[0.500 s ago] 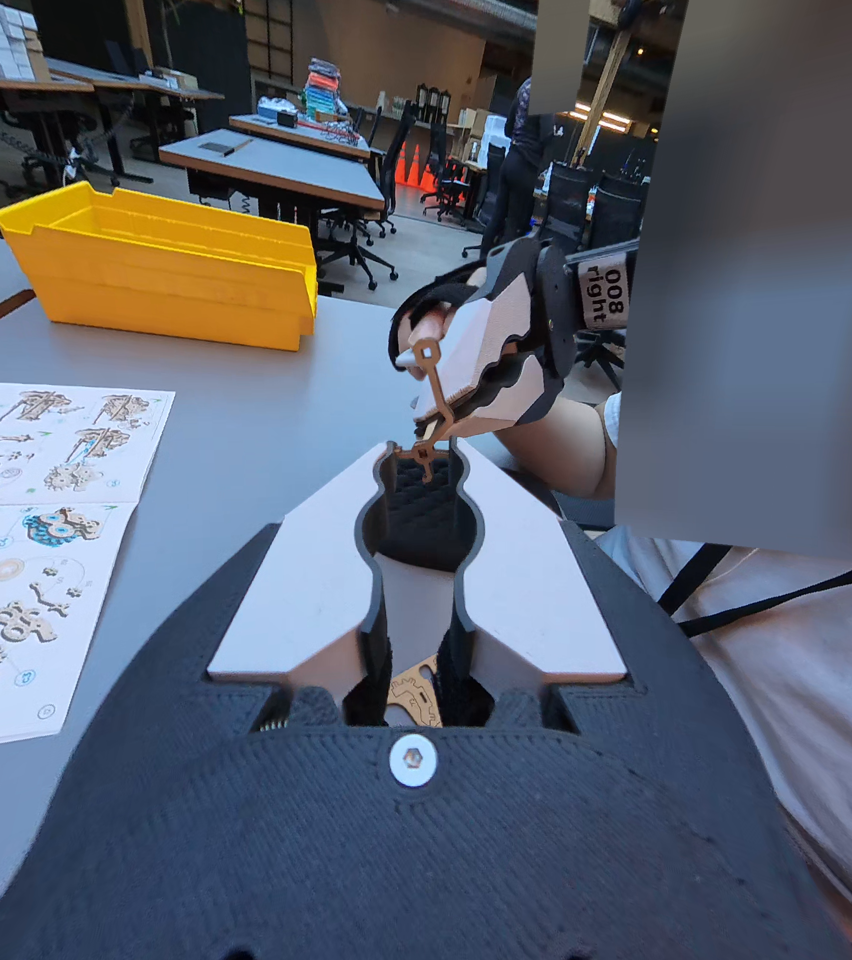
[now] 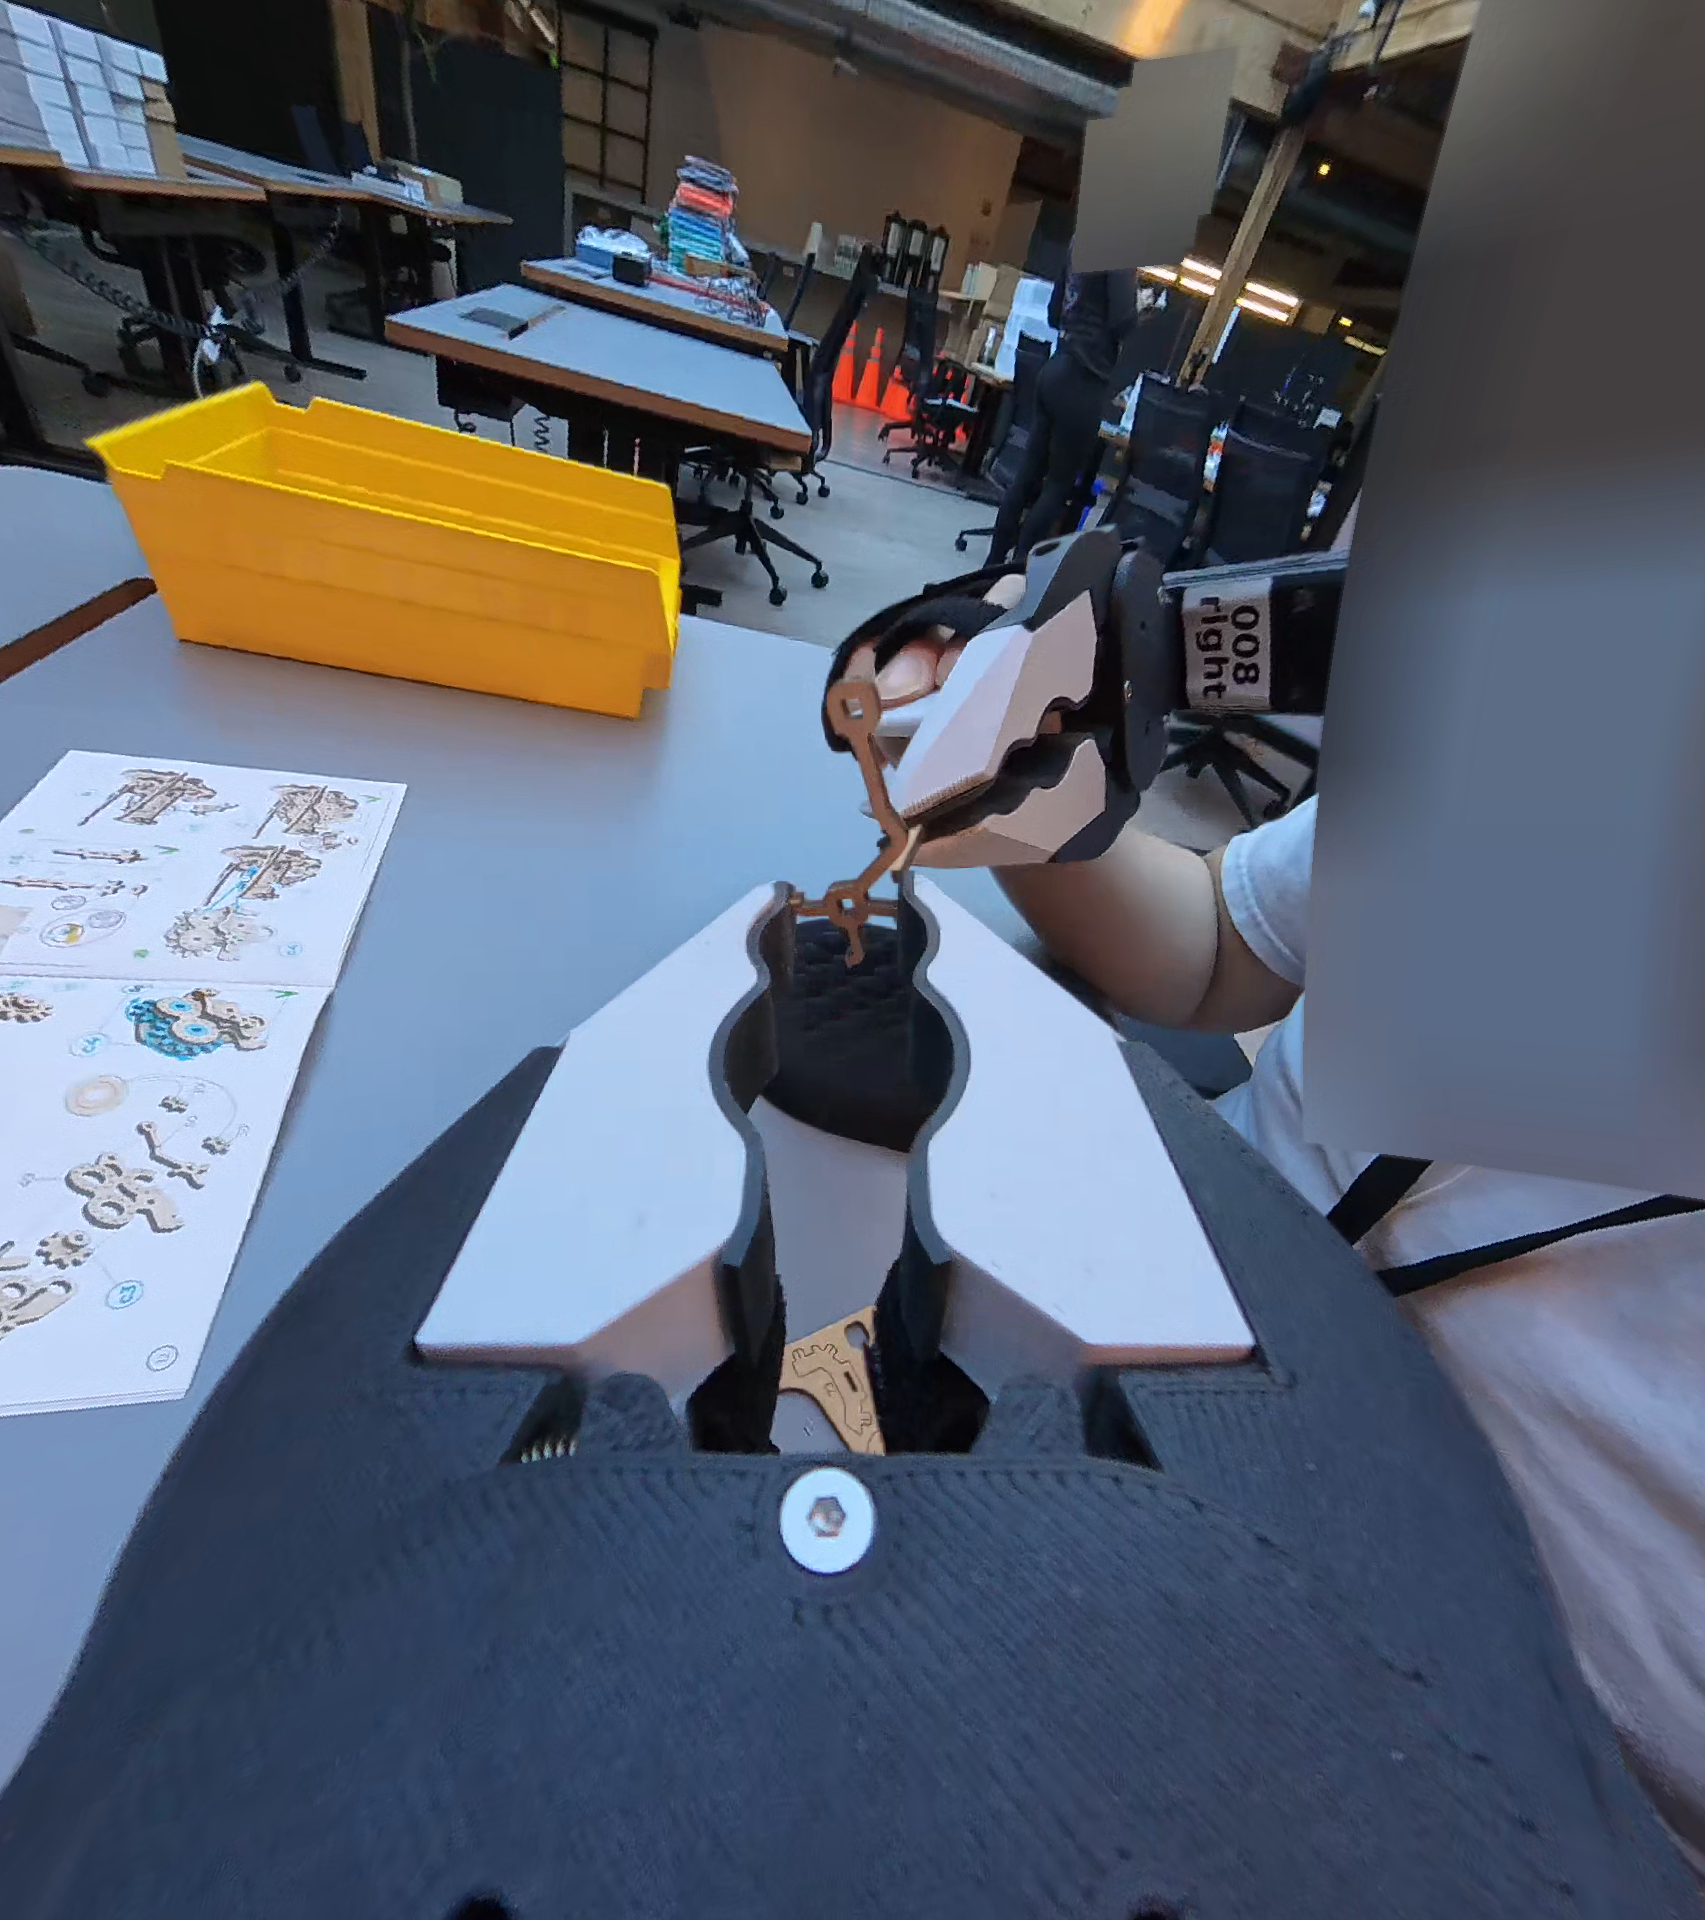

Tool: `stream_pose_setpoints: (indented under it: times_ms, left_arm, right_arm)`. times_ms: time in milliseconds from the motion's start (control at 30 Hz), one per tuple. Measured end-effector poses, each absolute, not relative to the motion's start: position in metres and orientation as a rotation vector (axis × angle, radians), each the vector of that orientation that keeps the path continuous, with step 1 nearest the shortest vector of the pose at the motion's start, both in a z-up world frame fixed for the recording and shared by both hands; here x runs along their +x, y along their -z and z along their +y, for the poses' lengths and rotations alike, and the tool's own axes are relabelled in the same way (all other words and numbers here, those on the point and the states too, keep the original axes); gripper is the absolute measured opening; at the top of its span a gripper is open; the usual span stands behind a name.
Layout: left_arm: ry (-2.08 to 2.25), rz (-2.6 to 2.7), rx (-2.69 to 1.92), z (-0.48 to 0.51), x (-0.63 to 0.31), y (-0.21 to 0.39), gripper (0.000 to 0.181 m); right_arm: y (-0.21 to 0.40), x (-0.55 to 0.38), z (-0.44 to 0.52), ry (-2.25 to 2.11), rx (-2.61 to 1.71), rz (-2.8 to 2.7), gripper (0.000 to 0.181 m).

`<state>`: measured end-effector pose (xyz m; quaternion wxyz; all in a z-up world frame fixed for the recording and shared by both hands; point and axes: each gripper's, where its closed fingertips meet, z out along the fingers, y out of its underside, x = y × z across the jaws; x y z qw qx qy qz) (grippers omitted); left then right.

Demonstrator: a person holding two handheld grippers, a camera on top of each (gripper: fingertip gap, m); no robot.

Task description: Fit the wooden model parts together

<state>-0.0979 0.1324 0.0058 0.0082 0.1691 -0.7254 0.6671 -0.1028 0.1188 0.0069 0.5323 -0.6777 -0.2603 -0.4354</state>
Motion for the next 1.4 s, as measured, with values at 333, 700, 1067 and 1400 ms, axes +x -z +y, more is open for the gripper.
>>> stream_pose_setpoints:
  times_ms: [333, 700, 1067, 1400]
  left_arm:
    - [-2.038, -2.269, 0.487, 0.123, -0.105, 0.000, 0.017]
    - [-2.028, -2.260, 0.482, 0.120, -0.106, 0.002, 0.017]
    - [-1.960, -2.337, 0.496, 0.118, -0.105, 0.013, 0.017]
    - [-2.058, -2.277, 0.485, 0.131, -0.107, -0.009, 0.017]
  right_arm:
    - [-0.005, -0.102, 0.123, 1.071, -1.614, -0.622, 0.001]
    - [-0.001, -0.103, 0.125, 1.070, -1.627, -0.636, 0.001]
    - [0.006, -0.101, 0.128, 1.068, -1.651, -0.654, 0.001]
    - [-0.007, -0.105, 0.124, 1.059, -1.595, -0.632, 0.001]
